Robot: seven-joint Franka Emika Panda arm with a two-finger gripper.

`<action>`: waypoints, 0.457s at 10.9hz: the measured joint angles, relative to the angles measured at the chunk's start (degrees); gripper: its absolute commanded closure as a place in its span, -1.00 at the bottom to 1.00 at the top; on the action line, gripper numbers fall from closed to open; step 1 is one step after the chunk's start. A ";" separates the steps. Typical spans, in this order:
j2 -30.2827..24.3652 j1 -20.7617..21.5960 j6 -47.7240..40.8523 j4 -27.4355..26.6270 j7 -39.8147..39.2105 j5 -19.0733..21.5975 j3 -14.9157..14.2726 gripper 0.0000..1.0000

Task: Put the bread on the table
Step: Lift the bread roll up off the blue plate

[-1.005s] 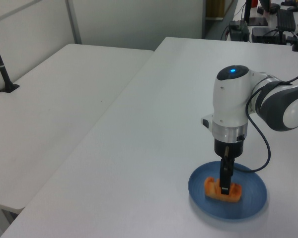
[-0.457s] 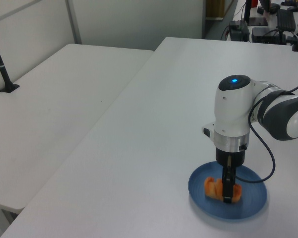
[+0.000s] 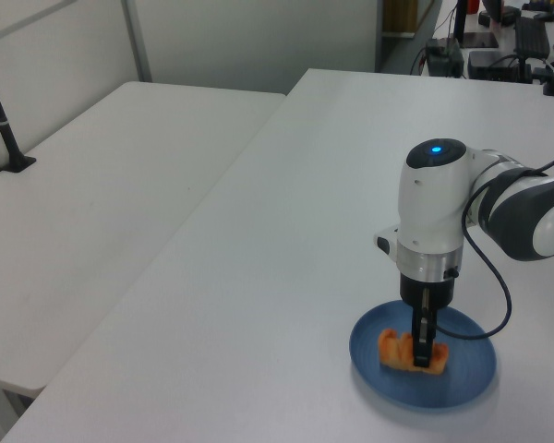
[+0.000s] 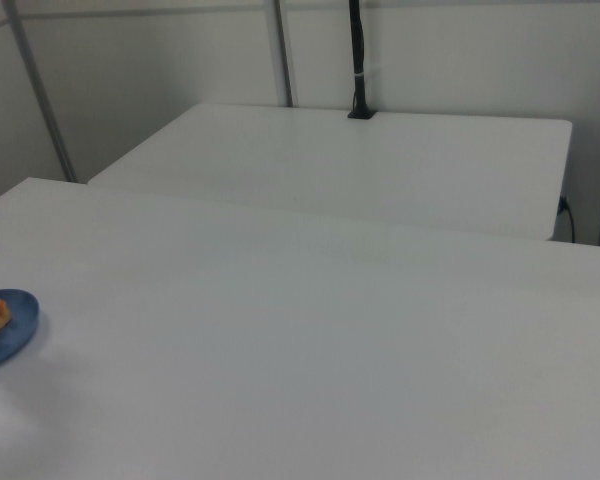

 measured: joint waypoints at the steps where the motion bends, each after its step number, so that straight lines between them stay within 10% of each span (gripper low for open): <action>1: -0.08 -0.19 -0.11 0.01 0.00 -0.01 0.00 0.51; 5: -3.00 -2.13 -4.24 0.79 -0.61 -0.65 -0.02 0.50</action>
